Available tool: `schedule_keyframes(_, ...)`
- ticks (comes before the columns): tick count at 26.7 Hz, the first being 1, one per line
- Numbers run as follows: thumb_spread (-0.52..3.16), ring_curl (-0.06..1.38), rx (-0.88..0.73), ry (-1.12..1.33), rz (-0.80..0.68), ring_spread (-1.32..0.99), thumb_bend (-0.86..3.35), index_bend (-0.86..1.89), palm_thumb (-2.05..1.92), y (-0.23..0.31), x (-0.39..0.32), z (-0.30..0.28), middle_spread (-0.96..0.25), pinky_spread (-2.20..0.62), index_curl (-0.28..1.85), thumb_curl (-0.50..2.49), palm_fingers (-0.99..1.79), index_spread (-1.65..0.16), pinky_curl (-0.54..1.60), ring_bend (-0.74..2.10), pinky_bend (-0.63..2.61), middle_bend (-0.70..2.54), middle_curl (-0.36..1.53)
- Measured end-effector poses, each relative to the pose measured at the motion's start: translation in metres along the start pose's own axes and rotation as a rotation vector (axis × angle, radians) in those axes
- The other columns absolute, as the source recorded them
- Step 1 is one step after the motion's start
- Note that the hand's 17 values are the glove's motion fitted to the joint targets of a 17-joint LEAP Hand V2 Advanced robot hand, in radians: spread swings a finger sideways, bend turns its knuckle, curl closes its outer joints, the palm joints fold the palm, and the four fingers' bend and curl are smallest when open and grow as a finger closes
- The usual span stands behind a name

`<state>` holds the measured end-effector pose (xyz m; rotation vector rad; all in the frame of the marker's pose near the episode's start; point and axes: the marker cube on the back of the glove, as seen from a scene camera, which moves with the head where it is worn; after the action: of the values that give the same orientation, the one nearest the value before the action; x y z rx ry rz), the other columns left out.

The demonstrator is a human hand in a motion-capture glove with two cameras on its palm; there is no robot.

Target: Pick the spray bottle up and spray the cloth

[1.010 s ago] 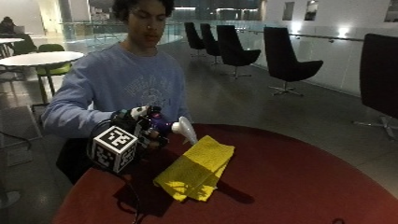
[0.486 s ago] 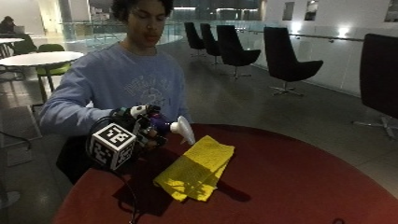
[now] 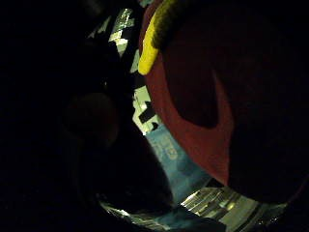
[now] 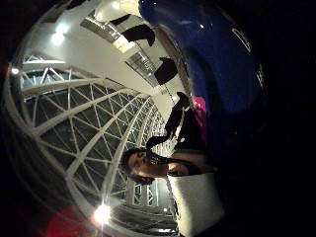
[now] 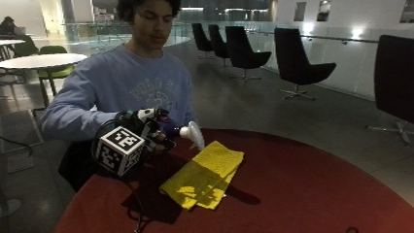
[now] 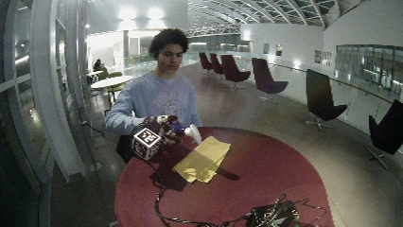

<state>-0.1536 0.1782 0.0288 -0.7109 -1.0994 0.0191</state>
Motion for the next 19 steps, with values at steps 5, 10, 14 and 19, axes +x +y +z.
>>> schedule_keyframes(5,1.07,0.42,-0.007,0.002,0.011,0.05,-0.02,-0.01,0.69,-0.003,0.000,0.002,0.02,0.22,-0.01,0.58,0.51,-0.37,0.38,0.91,0.88,0.56,0.45)
schedule_keyframes(10,1.07,0.42,0.004,-0.017,-0.051,0.05,-0.02,-0.01,0.69,-0.010,-0.010,0.008,0.02,0.22,-0.01,0.58,0.51,-0.37,0.39,0.91,0.89,0.57,0.45)
schedule_keyframes(14,1.06,0.42,-0.013,-0.025,-0.193,0.06,-0.02,-0.01,0.69,-0.018,-0.025,0.024,0.02,0.22,-0.01,0.58,0.50,-0.38,0.38,0.91,0.89,0.57,0.45)
schedule_keyframes(19,1.05,0.41,-0.018,-0.020,-0.412,0.05,-0.01,0.02,0.72,-0.038,-0.050,0.060,0.01,0.22,0.00,0.58,0.50,-0.38,0.38,0.90,0.87,0.57,0.45)
